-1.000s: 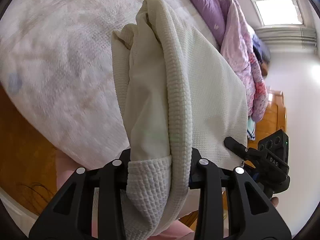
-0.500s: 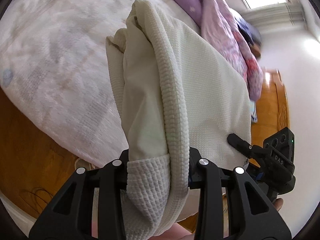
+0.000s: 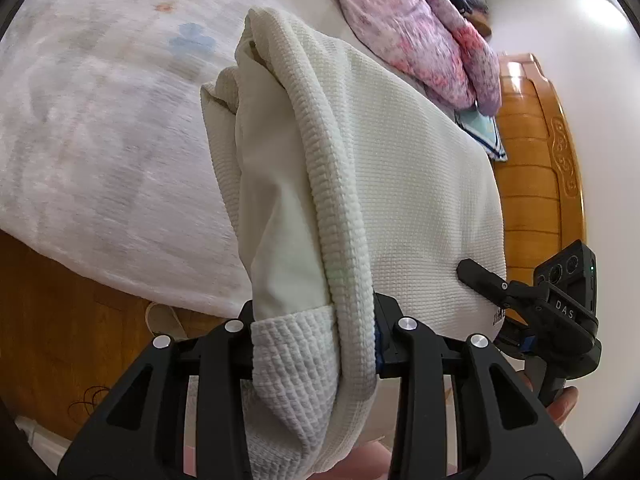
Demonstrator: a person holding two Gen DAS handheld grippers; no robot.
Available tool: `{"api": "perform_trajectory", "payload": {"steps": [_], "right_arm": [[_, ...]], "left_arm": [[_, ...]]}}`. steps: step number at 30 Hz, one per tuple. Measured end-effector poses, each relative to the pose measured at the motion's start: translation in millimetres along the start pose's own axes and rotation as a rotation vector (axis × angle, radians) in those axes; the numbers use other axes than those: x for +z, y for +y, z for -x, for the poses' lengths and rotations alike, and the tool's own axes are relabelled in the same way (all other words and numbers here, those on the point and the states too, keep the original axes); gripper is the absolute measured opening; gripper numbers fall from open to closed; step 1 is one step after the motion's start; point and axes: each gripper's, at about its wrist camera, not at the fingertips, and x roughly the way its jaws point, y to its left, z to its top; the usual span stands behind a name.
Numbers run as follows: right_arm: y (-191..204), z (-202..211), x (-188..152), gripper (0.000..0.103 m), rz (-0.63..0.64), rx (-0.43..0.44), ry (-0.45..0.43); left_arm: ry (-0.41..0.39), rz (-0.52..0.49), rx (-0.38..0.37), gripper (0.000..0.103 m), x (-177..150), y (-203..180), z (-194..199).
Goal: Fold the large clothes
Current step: 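Carry the lifted jacket with both tools toward the headboard side of the bed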
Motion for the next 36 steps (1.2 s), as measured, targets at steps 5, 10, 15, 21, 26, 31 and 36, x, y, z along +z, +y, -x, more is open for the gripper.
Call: {"api": "perform_trajectory", "payload": {"steps": [5,10,15,21,26,31,36], "right_arm": [[-40.9,35.3,25.4,0.031,-0.026,0.026,-0.023],[-86.7,75.7,72.1,0.031,-0.032,0.051,-0.042],[-146.6,130.6,144.4,0.031,-0.026,0.042,-0.053],[-217.1,190.4,219.0,0.031,-0.067,-0.012,-0.089],[-273.9,221.0,263.1,0.031,-0.124,-0.04,-0.121],[-323.8,226.2,301.5,0.034,-0.158,-0.083,-0.109],[-386.0,206.4,329.0,0.056,-0.272,-0.283,-0.047]], "left_arm": [[0.003,-0.035,0.007,0.034,-0.6,-53.6,-36.6],[-0.019,-0.065,0.018,0.034,9.8,-124.0,-89.4],[-0.003,-0.045,0.012,0.034,25.9,-207.9,-165.8],[0.087,-0.079,0.0,0.034,50.3,-297.4,-263.8],[0.147,-0.116,-0.005,0.034,66.1,-351.5,-335.3],[0.191,-0.147,0.046,0.04,74.6,-379.7,-407.0],[0.191,-0.214,0.353,0.071,68.5,-361.6,-456.4]]}}
